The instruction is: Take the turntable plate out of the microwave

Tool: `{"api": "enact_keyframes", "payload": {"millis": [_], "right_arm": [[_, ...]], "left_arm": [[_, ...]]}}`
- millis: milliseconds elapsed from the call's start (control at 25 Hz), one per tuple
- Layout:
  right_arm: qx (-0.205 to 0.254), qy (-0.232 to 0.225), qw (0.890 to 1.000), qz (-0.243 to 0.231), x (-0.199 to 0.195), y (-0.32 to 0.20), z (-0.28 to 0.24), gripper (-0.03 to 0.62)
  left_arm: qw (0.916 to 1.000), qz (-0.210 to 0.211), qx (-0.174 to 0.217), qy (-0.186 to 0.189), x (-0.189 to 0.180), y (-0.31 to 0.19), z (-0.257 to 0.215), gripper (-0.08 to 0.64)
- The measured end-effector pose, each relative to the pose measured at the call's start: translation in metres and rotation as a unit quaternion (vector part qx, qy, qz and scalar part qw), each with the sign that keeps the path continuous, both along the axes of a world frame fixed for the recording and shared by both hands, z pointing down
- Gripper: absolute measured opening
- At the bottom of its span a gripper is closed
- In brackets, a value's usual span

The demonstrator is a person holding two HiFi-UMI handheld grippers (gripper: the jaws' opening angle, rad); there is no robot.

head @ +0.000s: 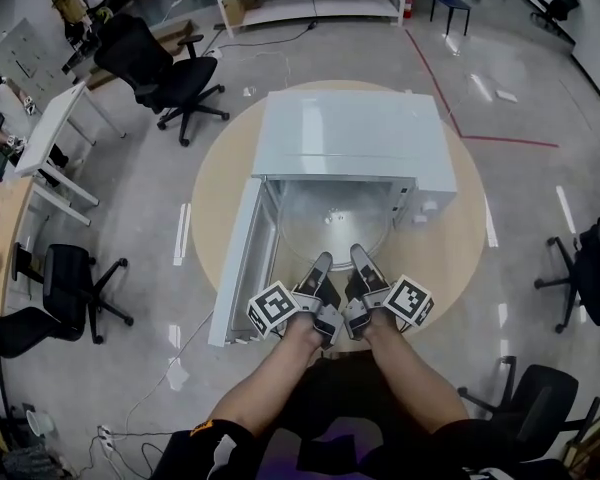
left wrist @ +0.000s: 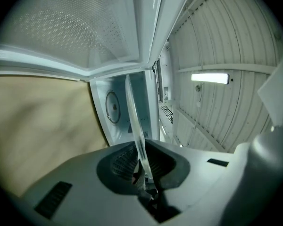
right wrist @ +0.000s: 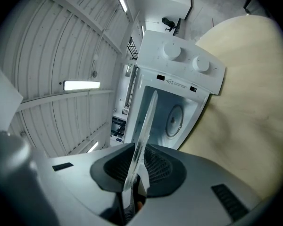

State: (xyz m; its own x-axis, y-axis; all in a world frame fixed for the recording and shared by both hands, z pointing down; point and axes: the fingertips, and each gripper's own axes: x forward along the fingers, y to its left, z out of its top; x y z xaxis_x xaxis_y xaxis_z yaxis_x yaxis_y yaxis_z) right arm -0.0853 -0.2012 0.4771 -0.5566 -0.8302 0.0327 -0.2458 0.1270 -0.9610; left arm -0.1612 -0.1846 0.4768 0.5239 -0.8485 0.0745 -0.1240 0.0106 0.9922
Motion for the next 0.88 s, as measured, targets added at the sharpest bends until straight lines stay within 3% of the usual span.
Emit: {"api": "enact_keyframes", "payload": {"millis": [600, 880], "right_arm": [[0.014, -0.021, 0.999, -0.042, 0.037, 0.065, -0.016, 0.071], [-0.010, -0.007, 0.999, -0.049, 0.073, 0.105, 0.002, 0.072]], "left_arm": [[0.9996, -0.025, -0.003, -0.009, 0.042, 0.072, -0.009, 0.084], [0.9993, -0.033, -0.011, -0.015, 0.075, 0.111, 0.000, 0.084]]}}
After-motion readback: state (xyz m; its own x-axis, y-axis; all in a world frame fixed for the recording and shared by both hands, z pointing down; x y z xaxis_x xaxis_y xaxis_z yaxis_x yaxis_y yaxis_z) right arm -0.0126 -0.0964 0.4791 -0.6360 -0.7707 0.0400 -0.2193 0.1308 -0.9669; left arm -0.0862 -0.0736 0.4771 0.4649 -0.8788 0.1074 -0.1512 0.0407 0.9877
